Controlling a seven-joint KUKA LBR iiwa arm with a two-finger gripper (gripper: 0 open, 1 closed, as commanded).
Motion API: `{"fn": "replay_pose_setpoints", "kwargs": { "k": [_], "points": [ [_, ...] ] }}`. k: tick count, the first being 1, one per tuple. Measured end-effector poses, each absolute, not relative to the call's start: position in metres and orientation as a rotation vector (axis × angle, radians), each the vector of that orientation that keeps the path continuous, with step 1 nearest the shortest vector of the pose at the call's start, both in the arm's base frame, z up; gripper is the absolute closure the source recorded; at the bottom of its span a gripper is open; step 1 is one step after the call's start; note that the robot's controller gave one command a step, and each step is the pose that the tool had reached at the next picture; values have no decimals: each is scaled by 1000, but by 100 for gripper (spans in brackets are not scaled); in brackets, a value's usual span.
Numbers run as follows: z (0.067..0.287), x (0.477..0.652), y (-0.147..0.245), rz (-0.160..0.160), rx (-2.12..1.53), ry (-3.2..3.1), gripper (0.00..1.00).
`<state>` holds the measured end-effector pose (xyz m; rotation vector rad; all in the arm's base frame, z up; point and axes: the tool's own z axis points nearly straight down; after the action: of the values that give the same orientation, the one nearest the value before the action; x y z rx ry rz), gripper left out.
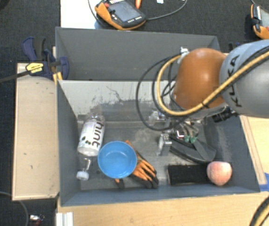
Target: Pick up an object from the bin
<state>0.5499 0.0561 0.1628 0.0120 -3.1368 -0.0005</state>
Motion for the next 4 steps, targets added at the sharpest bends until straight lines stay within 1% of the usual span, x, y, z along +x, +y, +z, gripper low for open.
{"fn": "replay_pose_setpoints", "kwargs": {
  "k": [1,2,3,4],
  "points": [
    [167,552,56,-1,8,-3144,0],
    [70,506,140,-4,128,-3141,0],
    [134,502,204,1,235,-3152,0],
    [100,496,195,9,38,-3137,0]
  ]
}}
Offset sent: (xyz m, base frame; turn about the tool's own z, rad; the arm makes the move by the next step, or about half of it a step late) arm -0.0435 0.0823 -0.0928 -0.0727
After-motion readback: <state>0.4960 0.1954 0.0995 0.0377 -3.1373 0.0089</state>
